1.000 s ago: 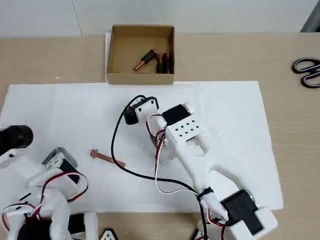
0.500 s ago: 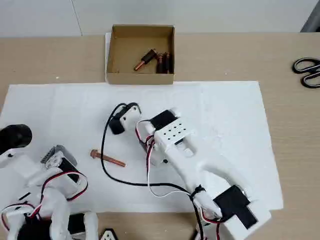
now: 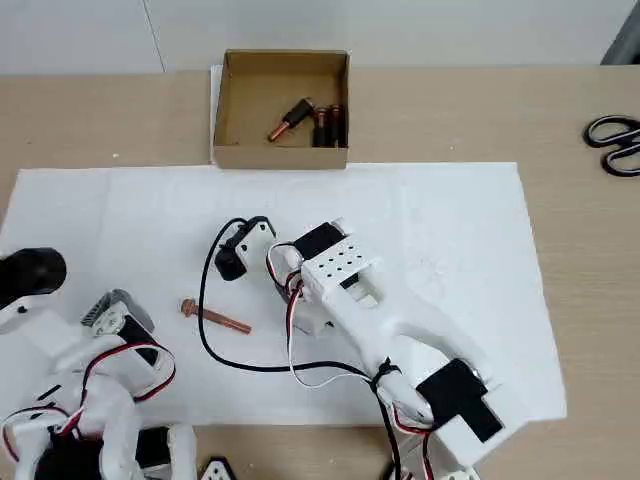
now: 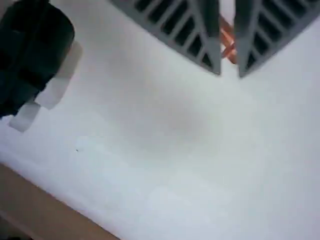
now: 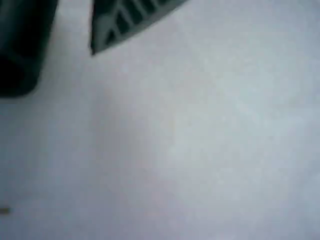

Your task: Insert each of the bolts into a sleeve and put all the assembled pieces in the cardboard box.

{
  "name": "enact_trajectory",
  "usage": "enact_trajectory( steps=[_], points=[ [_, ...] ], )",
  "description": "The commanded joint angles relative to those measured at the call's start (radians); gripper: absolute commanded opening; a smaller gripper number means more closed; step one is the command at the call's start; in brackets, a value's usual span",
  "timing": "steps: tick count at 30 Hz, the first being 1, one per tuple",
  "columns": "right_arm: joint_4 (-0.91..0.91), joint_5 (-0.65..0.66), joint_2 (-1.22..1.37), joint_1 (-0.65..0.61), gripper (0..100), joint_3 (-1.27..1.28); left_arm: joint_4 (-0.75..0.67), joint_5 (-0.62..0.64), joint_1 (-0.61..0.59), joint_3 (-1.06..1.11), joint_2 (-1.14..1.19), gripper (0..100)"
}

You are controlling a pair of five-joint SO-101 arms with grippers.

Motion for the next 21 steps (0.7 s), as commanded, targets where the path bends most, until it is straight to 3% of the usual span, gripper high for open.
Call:
enact_trajectory(
  steps=[1,13,18,21],
  points=[
    [-0.008,0.002,0.004,0.001,20.8,-0.003,-0.021,-0.025,-0.003,-0.036,-0.005,1],
    [-0.018,0.002,0.119,0.008,20.6,-0.006,-0.017,-0.029,-0.003,-0.038,-0.005,1],
    [-0.038,0.002,0.142,0.041,8.7,-0.009,-0.017,-0.026,-0.003,-0.039,-0.005,1],
    [-0.031,0.002,0.142,0.047,6.8,-0.009,-0.017,-0.026,-0.003,-0.041,-0.005,1]
  ],
)
